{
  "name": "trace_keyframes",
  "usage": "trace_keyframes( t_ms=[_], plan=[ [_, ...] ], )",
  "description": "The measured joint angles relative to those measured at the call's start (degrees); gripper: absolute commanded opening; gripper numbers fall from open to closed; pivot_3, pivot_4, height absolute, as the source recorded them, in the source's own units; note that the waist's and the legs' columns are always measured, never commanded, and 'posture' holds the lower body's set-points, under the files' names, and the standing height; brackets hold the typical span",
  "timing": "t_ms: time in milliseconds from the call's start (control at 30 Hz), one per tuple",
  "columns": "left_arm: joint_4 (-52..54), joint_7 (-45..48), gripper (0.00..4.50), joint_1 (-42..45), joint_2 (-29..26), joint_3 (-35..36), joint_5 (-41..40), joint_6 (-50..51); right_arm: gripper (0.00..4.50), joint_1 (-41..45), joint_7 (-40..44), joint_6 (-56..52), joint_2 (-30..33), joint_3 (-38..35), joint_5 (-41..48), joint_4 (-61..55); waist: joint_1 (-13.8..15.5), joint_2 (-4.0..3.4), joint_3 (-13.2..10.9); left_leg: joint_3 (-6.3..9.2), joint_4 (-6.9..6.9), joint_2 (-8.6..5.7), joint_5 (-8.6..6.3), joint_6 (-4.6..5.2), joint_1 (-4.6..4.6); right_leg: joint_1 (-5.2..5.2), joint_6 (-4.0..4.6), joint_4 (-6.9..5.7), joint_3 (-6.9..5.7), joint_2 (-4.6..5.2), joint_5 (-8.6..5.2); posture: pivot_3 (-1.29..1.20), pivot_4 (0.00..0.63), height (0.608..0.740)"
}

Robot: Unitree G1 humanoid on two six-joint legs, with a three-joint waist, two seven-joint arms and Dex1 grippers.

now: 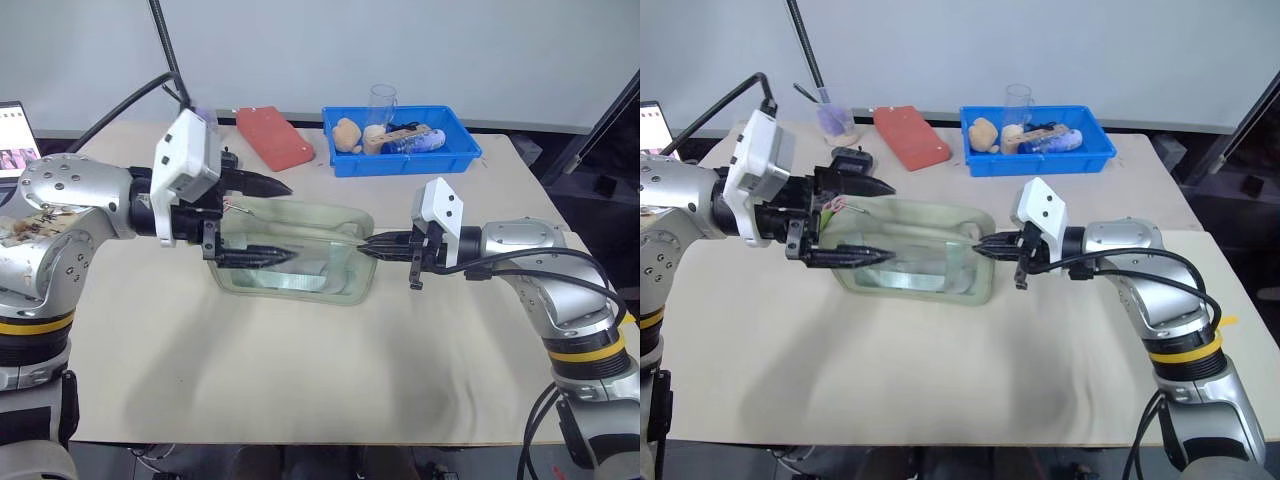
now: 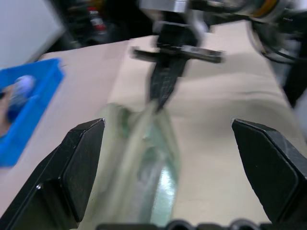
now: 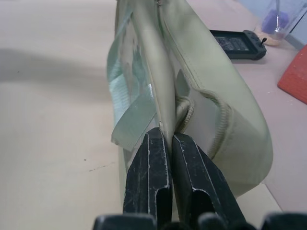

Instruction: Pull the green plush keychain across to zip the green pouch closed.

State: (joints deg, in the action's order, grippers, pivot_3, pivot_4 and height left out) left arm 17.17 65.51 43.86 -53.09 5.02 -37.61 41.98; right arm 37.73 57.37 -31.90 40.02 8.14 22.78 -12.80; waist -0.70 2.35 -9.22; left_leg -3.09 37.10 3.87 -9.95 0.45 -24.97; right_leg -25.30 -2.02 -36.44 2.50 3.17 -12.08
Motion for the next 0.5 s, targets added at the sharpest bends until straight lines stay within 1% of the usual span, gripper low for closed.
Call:
trace_keyframes(
  t_ms=[33, 100, 200, 267, 367, 500],
  plan=[
    [-0.9, -1.2, 4.50, -0.2, -0.3, 1.4, 0.0, 0.4, 0.02, 0.0, 0.0, 0.2, 0.0, 0.0, -0.1, 0.0, 0.0, 0.00, 0.0, 0.00, 0.00, 0.00, 0.00, 0.00, 0.02, 0.00, 0.00, -0.02, 0.00, 0.00, -0.01, 0.00, 0.150, 0.740],
    [-2.9, -3.3, 4.50, -3.0, -2.6, 5.0, 1.3, 0.2, 0.02, 0.2, 0.1, 0.6, -0.1, 0.2, -0.4, 0.4, -0.3, 0.00, 0.0, -0.08, -0.04, 0.00, 0.00, 0.00, 0.14, 0.01, 0.05, -0.10, 0.07, 0.00, -0.03, 0.00, 0.150, 0.740],
    [-4.9, -5.2, 4.50, -11.4, -5.2, 10.5, 3.7, -0.3, 0.02, 0.4, 0.5, 1.4, -0.1, 0.3, -1.2, 1.0, -0.4, 0.00, 0.0, -0.09, -0.12, 0.01, -0.01, -0.01, 0.26, 0.00, 0.22, -0.29, 0.06, 0.01, -0.14, 0.00, 0.150, 0.740],
    [-4.6, -6.0, 4.50, -18.2, -5.5, 14.2, 4.1, -0.3, 0.02, 0.7, 1.0, 1.5, -0.2, 0.3, -1.4, 1.3, -0.3, 0.00, 0.0, -0.09, -0.13, 0.04, -0.01, -0.01, 0.28, -0.01, 0.27, -0.35, 0.04, 0.01, -0.17, 0.00, 0.150, 0.740],
    [-3.8, -7.0, 4.50, -25.4, -5.4, 18.1, 4.3, -0.2, 0.02, 1.0, 1.3, 1.9, -0.4, 0.3, -1.5, 1.9, 0.0, 0.02, 0.0, -0.10, -0.12, 0.06, 0.00, -0.03, 0.30, 0.00, 0.32, -0.35, -0.01, 0.04, -0.18, 0.00, 0.150, 0.740],
    [-2.7, -8.5, 4.50, -29.0, -4.3, 19.4, 4.2, -0.3, 0.02, 1.1, 1.7, 2.3, -0.7, 0.3, -1.8, 2.3, 0.4, 0.03, 0.0, -0.14, -0.11, 0.04, 0.01, -0.06, 0.32, 0.03, 0.63, -0.34, -0.04, 0.11, -0.36, 0.00, 0.150, 0.740]
  ],
)
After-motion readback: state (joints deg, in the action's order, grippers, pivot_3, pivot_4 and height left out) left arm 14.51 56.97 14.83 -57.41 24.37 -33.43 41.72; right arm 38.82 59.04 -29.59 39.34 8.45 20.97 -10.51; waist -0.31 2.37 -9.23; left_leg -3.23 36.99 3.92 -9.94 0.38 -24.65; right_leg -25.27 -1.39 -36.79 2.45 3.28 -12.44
